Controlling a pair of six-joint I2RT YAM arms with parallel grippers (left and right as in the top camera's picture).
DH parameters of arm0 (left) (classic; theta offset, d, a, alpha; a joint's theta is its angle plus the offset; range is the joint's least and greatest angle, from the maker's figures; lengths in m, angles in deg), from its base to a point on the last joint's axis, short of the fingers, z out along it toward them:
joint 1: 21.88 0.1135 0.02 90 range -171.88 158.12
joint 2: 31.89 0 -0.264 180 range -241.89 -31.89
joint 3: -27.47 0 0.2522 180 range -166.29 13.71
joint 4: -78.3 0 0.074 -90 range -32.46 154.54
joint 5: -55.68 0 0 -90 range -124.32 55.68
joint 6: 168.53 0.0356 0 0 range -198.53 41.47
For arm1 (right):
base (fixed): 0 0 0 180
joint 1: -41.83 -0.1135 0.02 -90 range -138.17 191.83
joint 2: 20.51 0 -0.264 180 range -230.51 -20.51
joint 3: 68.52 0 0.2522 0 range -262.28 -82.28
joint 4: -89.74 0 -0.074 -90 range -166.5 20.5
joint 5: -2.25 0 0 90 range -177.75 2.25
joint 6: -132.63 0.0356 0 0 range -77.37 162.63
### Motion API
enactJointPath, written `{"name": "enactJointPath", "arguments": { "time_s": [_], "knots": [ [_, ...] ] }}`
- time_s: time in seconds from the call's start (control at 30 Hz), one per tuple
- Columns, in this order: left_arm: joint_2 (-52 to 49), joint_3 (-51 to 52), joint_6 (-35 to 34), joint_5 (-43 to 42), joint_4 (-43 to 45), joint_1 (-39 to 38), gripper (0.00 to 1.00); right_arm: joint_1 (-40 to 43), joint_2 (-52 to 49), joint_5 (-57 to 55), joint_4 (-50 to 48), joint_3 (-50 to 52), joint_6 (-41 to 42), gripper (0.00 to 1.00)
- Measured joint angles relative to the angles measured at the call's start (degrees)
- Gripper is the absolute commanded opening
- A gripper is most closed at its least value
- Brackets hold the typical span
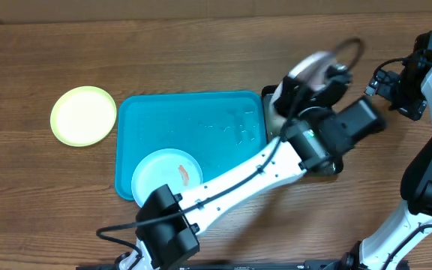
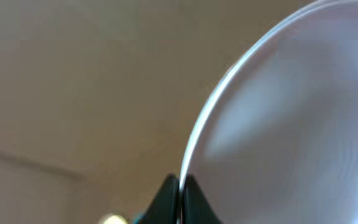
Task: Clean dirty plates on tray and stack at the side
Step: 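Lift white plate with left gripper and tilt it over black tray, then lower white plate onto the yellow plate and open left gripper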
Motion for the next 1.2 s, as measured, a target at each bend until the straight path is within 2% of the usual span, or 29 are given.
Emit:
{"name": "enactJointPath", "arguments": {
  "time_s": [0.07,0.17,0.3,0.5,0.77,0.93,1.2],
  "knots": [
    [0.1,0.1,-8.3,-8.0,-5.3,1.6,0.04,0.0,0.0,0.0,0.0,0.0,0.0,1.0],
    [0.1,2.1,-18.0,-21.4,-6.7,5.9,0.04,0.0,0.0,0.0,0.0,0.0,0.0,1.0],
    [0.1,6.6,-24.8,-37.9,-6.7,13.8,0.04,0.0,0.0,0.0,0.0,0.0,0.0,1.0],
    [0.1,9.0,-28.2,-57.4,-11.6,27.5,0.04,0.0,0.0,0.0,0.0,0.0,0.0,1.0],
    [0.1,9.0,-25.7,-82.5,-17.7,50.5,0.04,0.0,0.0,0.0,0.0,0.0,0.0,1.0],
    [0.1,9.0,-24.2,-86.8,-23.1,65.2,0.04,0.0,0.0,0.0,0.0,0.0,0.0,1.0],
    [0.1,9.0,-23.1,-79.6,-28.7,84.4,0.04,0.0,0.0,0.0,0.0,0.0,0.0,1.0]
  ]
}}
